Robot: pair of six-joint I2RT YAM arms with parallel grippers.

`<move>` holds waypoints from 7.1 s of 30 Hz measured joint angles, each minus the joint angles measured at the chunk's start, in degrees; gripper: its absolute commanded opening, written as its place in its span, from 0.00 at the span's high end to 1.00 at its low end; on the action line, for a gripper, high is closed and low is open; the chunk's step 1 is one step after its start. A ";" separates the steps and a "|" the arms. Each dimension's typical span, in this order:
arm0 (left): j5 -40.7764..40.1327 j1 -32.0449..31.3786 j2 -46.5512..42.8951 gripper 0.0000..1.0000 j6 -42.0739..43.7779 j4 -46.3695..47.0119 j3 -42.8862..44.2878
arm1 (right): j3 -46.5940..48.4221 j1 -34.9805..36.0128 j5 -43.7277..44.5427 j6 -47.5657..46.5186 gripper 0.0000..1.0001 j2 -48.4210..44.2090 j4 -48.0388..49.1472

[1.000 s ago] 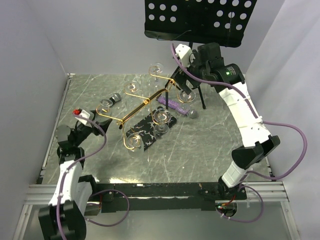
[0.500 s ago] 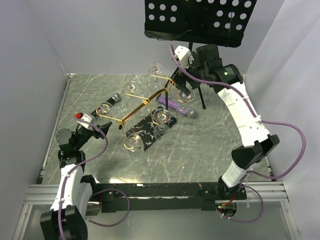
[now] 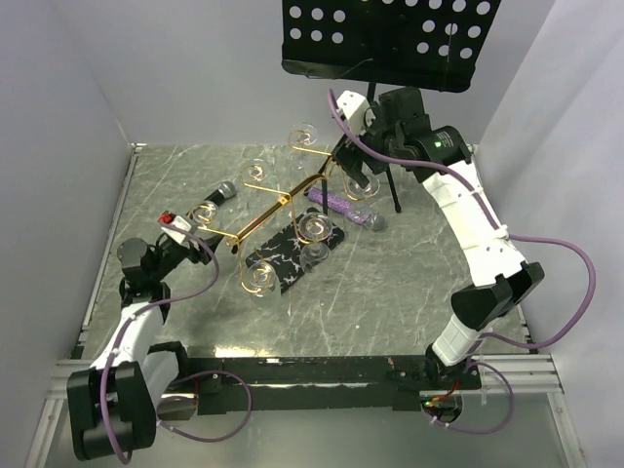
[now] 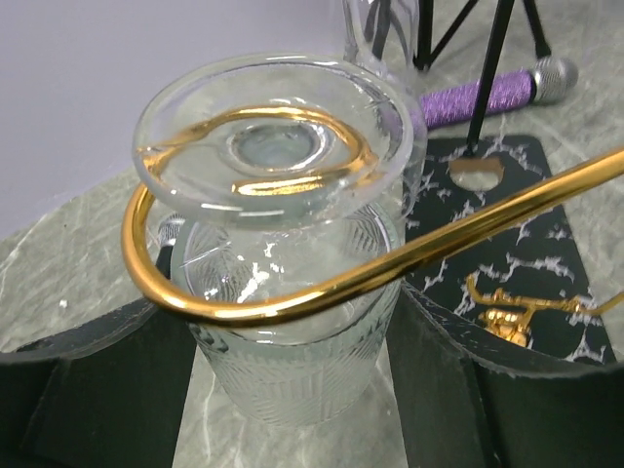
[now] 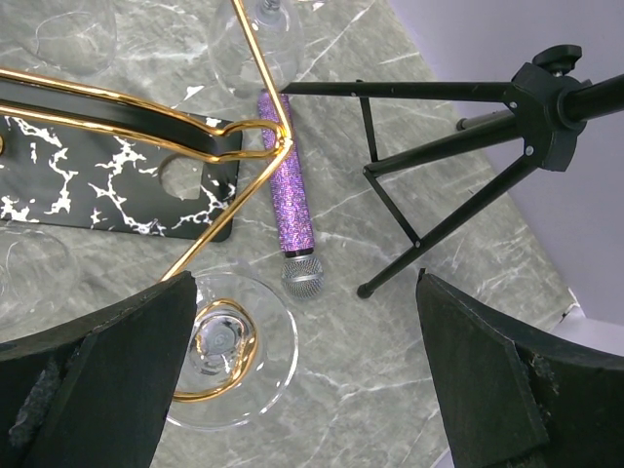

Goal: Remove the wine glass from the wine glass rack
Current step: Pick up the wine glass from the wine rack, then place the wine glass at the center of the board.

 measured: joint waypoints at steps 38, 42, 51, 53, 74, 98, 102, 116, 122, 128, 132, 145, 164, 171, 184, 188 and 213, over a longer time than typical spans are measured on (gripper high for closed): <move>-0.59 3.26 -5.22 0.99 -17.27 6.03 -2.40 | -1.07 2.23 2.29 -1.66 0.00 0.20 -0.15; 0.24 3.39 -5.22 0.99 -16.04 5.31 -2.43 | -1.05 2.23 2.32 -1.66 0.00 0.76 -0.13; 6.19 2.36 -5.25 0.99 -8.44 1.75 -2.45 | -1.05 2.29 2.32 -1.44 0.00 1.90 -0.20; 6.73 1.99 -5.22 0.99 -7.10 1.11 -2.45 | -1.05 2.34 2.34 -1.46 0.00 1.90 -0.20; 7.41 -0.96 1.25 0.99 6.14 -9.18 4.44 | -0.94 2.64 2.32 -1.22 0.00 2.78 -0.04; -9.44 -1.57 2.78 0.99 -2.34 -12.28 7.32 | -0.52 2.69 2.10 -0.76 0.00 3.10 0.44; -13.03 -1.36 1.79 0.99 -2.29 -16.72 7.32 | -0.63 2.69 1.70 -0.59 0.00 3.10 1.05; -19.37 3.04 -6.45 0.99 6.27 -36.70 9.81 | -1.05 2.69 -1.97 0.96 0.00 2.43 2.95; -25.70 4.70 -3.56 0.99 9.60 -51.25 17.49 | -1.07 2.69 -3.93 3.10 0.00 -0.50 5.27; -27.96 5.73 3.65 0.99 7.50 -63.98 28.33 | -6.97 2.69 -5.53 4.09 0.00 -8.28 8.59; -26.29 7.04 11.89 0.99 3.63 -73.83 38.05 | -12.04 2.69 -6.67 5.01 0.02 -13.94 10.03; -6.27 19.19 33.05 0.99 -8.17 -93.90 50.62 | -30.58 11.82 -8.33 5.57 0.10 -29.31 10.71; 30.40 35.76 31.39 0.99 -27.80 -92.89 27.93 | -6.08 42.56 5.92 4.33 0.26 4.85 26.40; 32.52 41.53 27.91 0.99 -25.07 -98.75 25.88 | 5.16 45.46 9.92 7.82 0.27 18.08 30.64; 33.64 39.93 27.34 0.99 -17.29 -107.56 29.24 | 12.46 43.60 4.96 9.11 0.40 26.18 31.15; 33.75 39.93 28.35 0.99 -15.78 -108.93 30.51 | 13.22 42.66 2.86 8.85 0.40 27.89 30.99; 33.97 40.74 28.04 0.99 -22.49 -110.16 25.97 | 13.68 43.98 9.44 4.39 0.80 36.24 35.41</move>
